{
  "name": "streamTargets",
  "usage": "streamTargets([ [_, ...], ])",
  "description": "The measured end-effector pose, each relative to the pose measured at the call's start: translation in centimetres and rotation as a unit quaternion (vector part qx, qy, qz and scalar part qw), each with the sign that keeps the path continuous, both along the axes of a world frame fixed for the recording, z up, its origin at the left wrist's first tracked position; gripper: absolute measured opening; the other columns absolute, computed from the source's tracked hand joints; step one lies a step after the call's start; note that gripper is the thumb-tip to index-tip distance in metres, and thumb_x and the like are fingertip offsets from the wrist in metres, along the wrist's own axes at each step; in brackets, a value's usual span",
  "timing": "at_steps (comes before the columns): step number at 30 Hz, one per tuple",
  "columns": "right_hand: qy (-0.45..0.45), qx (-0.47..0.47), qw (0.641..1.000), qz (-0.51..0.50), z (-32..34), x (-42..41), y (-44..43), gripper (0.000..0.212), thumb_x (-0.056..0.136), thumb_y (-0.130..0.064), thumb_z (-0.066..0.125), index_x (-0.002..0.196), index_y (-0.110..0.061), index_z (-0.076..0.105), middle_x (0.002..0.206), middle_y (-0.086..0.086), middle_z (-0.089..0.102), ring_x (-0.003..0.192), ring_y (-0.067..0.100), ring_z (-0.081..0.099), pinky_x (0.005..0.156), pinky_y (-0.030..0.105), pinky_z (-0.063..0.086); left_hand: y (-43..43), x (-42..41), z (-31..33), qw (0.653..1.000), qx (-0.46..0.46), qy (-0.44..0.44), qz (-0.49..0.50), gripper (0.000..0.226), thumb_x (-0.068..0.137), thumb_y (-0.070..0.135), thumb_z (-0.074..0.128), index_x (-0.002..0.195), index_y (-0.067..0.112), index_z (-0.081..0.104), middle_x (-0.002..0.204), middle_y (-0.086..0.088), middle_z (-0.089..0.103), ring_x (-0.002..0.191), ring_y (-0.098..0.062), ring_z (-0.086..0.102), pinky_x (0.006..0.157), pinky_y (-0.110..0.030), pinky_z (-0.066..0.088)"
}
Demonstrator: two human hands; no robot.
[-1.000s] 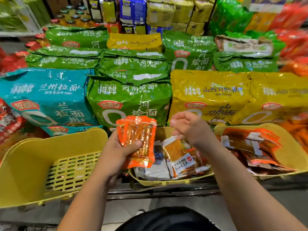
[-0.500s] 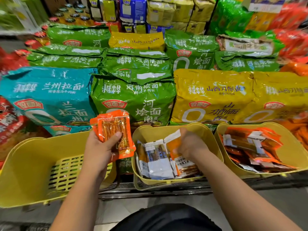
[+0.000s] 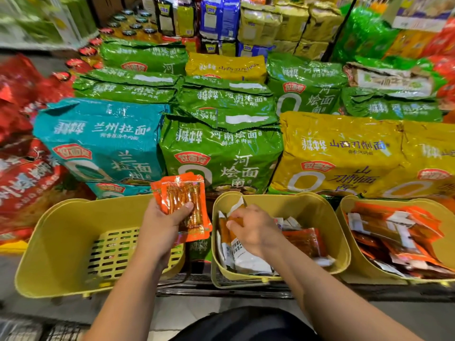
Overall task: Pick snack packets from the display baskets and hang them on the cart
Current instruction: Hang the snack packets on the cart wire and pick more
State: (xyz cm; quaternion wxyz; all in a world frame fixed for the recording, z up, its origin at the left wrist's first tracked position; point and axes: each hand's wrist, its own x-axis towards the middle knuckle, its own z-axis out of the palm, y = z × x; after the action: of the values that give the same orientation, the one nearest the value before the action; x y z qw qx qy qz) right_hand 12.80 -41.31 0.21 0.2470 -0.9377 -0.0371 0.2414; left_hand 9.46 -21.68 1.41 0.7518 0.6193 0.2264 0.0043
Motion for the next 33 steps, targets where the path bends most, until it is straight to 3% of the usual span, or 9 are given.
streamTargets([
  [3, 0.011, 0.026, 0.999, -0.032, -0.7, -0.2, 0.2, 0.042, 0.094, -0.056, 0.060, 0.125, -0.027, 0.059, 0.123, -0.001, 0.044, 0.112, 0.023, 0.052, 0.099, 0.035, 0.045, -0.2, -0.1, -0.1, 1.000, 0.001, -0.003, -0.011, 0.032, 0.090, 0.007, 0.073, 0.118, 0.018, 0.061, 0.102, -0.002, 0.078, 0.095, -0.026, 0.076, 0.080, -0.051, 0.060],
  [6, -0.013, 0.012, 0.997, -0.069, -1.1, 0.2, 0.5, 0.032, 0.090, -0.060, 0.062, 0.105, -0.032, 0.058, 0.110, -0.002, 0.048, 0.101, 0.021, 0.052, 0.089, 0.037, 0.047, -0.2, 0.1, -0.1, 1.000, 0.003, -0.010, -0.027, 0.031, 0.090, 0.006, 0.072, 0.115, 0.021, 0.063, 0.102, -0.001, 0.078, 0.092, -0.022, 0.076, 0.074, -0.046, 0.062],
  [11, -0.035, -0.022, 0.996, -0.082, -0.1, 0.3, 1.7, 0.040, 0.087, -0.060, 0.067, 0.100, -0.023, 0.063, 0.101, 0.000, 0.056, 0.092, 0.022, 0.056, 0.074, 0.033, 0.044, 0.2, 0.3, -0.2, 0.999, 0.009, -0.012, -0.042, 0.030, 0.089, 0.007, 0.073, 0.113, 0.022, 0.064, 0.101, -0.002, 0.078, 0.092, -0.022, 0.076, 0.074, -0.049, 0.062],
  [16, -0.014, -0.025, 0.998, -0.058, 0.5, 0.9, 0.9, 0.026, 0.095, -0.034, 0.062, 0.111, -0.015, 0.068, 0.115, 0.008, 0.068, 0.104, 0.026, 0.061, 0.090, 0.035, 0.052, 0.6, 0.5, -0.4, 0.999, -0.006, -0.001, -0.046, 0.034, 0.089, 0.009, 0.074, 0.117, 0.022, 0.062, 0.103, 0.000, 0.078, 0.092, -0.021, 0.076, 0.072, -0.045, 0.062],
  [21, 0.045, -0.032, 0.996, -0.065, 0.8, 1.2, 1.1, 0.041, 0.092, -0.048, 0.068, 0.123, -0.021, 0.063, 0.122, 0.000, 0.061, 0.115, 0.022, 0.059, 0.092, 0.030, 0.047, 0.6, 0.6, -0.2, 0.999, -0.004, -0.001, -0.053, 0.031, 0.089, 0.008, 0.073, 0.114, 0.024, 0.063, 0.101, 0.002, 0.078, 0.090, -0.017, 0.076, 0.069, -0.041, 0.060],
  [24, 0.034, -0.048, 0.997, -0.047, 0.6, 1.6, 0.6, 0.032, 0.092, -0.034, 0.068, 0.121, -0.023, 0.063, 0.124, 0.002, 0.062, 0.112, 0.023, 0.060, 0.092, 0.029, 0.049, 0.7, 0.4, 0.1, 0.999, -0.004, 0.001, -0.052, 0.031, 0.089, 0.007, 0.073, 0.113, 0.024, 0.063, 0.100, 0.003, 0.078, 0.088, -0.017, 0.076, 0.066, -0.039, 0.060],
  [28, -0.036, 0.036, 0.995, -0.090, 1.0, 0.6, -1.3, 0.015, 0.086, -0.028, 0.068, 0.099, -0.029, 0.060, 0.097, -0.003, 0.057, 0.083, 0.018, 0.053, 0.071, 0.028, 0.042, 0.9, -0.2, 0.6, 1.000, -0.006, -0.017, -0.024, 0.030, 0.090, 0.005, 0.072, 0.115, 0.019, 0.063, 0.100, 0.001, 0.078, 0.091, -0.020, 0.076, 0.066, -0.037, 0.059],
  [31, -0.092, 0.149, 0.982, -0.072, 1.6, -0.7, -3.6, 0.017, 0.084, -0.031, 0.067, 0.091, -0.027, 0.052, 0.082, -0.006, 0.053, 0.073, 0.012, 0.049, 0.068, 0.034, 0.041, 0.6, -1.3, 0.8, 0.999, 0.000, -0.037, -0.014, 0.030, 0.089, 0.005, 0.071, 0.112, 0.023, 0.063, 0.102, -0.001, 0.078, 0.093, -0.022, 0.076, 0.072, -0.043, 0.060],
  [33, -0.123, 0.225, 0.963, -0.077, 2.2, -1.6, -4.7, 0.015, 0.083, -0.031, 0.063, 0.092, -0.027, 0.052, 0.080, -0.008, 0.057, 0.071, 0.003, 0.052, 0.066, 0.030, 0.043, 0.3, -2.1, 1.1, 0.999, 0.009, -0.045, -0.013, 0.031, 0.088, 0.007, 0.072, 0.112, 0.025, 0.063, 0.103, -0.001, 0.078, 0.096, -0.025, 0.075, 0.079, -0.049, 0.059],
])
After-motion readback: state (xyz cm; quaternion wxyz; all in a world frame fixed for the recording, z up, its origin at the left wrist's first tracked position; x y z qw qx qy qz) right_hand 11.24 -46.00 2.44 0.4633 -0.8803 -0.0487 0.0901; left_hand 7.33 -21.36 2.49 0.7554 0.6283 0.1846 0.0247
